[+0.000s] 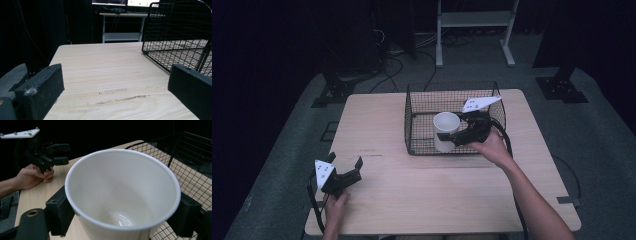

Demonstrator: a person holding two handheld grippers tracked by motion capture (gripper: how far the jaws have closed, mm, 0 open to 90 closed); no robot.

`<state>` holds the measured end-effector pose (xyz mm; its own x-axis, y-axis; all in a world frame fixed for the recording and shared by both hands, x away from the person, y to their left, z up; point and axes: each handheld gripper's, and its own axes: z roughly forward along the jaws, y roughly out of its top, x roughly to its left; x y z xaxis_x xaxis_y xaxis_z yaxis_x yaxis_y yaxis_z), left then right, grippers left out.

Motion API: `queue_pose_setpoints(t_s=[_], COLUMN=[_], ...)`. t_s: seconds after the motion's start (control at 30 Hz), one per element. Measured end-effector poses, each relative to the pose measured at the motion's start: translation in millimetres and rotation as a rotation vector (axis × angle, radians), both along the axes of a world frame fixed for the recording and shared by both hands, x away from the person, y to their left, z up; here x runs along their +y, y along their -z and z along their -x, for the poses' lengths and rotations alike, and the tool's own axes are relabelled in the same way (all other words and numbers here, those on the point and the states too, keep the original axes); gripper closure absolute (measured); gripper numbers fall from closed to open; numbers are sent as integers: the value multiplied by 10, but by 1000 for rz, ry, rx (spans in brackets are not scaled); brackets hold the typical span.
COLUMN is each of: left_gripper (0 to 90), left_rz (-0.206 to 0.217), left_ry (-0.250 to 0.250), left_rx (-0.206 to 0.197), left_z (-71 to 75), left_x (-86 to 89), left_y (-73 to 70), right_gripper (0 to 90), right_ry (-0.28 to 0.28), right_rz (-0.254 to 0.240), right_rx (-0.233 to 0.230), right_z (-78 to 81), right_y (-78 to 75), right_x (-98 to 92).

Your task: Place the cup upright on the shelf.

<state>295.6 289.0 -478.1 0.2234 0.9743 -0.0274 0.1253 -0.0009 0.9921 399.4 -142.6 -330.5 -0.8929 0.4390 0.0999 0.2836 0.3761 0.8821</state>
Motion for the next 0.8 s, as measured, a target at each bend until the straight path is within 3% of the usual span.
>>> queue_pose_setpoints(t_s=[0.3, 0.8], left_gripper=[0, 0], left_rz=[-1, 2], left_ry=[-1, 3], left_rx=[1, 1], left_z=[1, 1], left_x=[-1, 2], left_y=[0, 0], right_gripper=[193, 193], right_ry=[27, 60], right_rz=[9, 65], right_rx=[8, 2], right_z=[-175, -578], right_y=[-48, -83], right_x=[-1, 121])
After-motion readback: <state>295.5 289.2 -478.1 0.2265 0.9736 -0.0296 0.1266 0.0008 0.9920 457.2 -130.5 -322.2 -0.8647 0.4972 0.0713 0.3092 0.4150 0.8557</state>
